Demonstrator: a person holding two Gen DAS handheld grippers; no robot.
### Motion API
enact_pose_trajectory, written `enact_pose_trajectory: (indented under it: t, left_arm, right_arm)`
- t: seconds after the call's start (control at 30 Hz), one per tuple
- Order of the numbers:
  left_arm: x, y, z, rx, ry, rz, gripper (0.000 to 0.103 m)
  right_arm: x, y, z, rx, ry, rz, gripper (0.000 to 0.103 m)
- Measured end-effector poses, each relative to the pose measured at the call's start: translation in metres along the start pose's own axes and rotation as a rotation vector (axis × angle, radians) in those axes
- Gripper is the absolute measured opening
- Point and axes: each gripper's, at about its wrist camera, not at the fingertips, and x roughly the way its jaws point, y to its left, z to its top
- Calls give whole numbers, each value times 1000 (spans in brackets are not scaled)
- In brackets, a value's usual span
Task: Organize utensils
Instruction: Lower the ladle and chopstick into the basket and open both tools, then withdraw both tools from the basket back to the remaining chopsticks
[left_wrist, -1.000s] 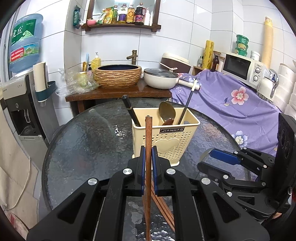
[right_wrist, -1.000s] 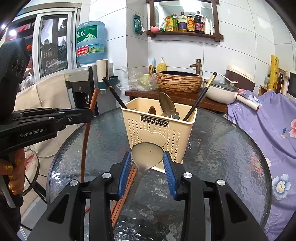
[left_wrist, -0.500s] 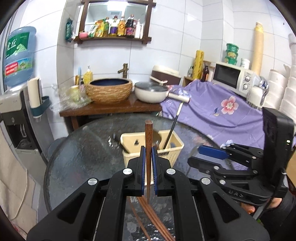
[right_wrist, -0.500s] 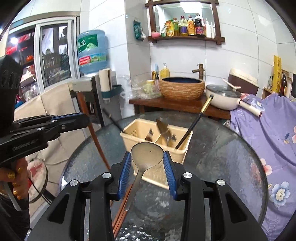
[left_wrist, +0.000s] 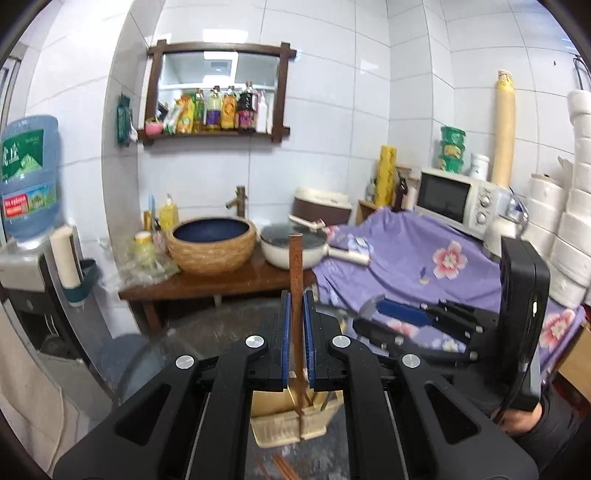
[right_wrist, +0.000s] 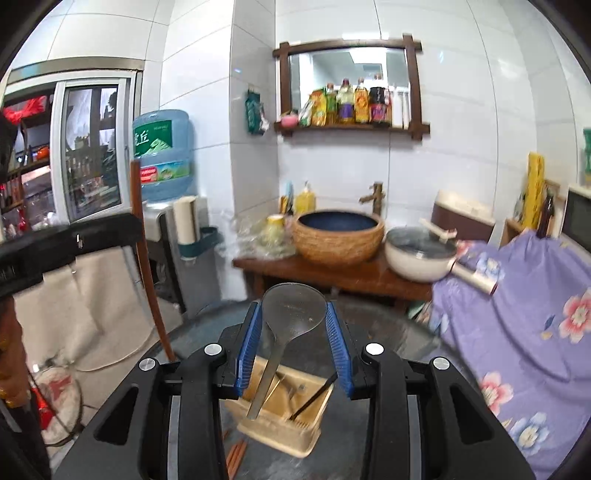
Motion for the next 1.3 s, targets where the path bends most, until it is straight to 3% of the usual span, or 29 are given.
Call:
enact_pose_trajectory:
  t: [0.13, 0.27, 0.47, 0.77, 1.2, 1.27, 1.3]
  left_arm:
    - [17, 3, 15, -9, -19, 52, 7]
    - [43, 13, 9, -37, -13, 90, 7]
    - [87, 32, -33, -110, 87, 88, 7]
    - [121, 33, -96, -107, 207, 98, 7]
    - [128, 19, -119, -14, 256, 121, 8]
    - [126, 20, -119, -15, 253, 122, 12]
    - [124, 20, -118, -17, 251, 120, 21]
  right_arm:
    - [12, -1, 10, -39, -22, -55, 35]
    - [29, -4, 2, -58, -31, -98, 35]
    - [56, -6, -29, -57, 31, -102, 35]
    - [80, 4, -74, -89, 100, -103, 35]
    - [91, 7, -102, -97, 148, -108, 36]
    - [90, 7, -103, -99, 148, -108, 38]
    - [90, 7, -103, -97, 145, -106, 42]
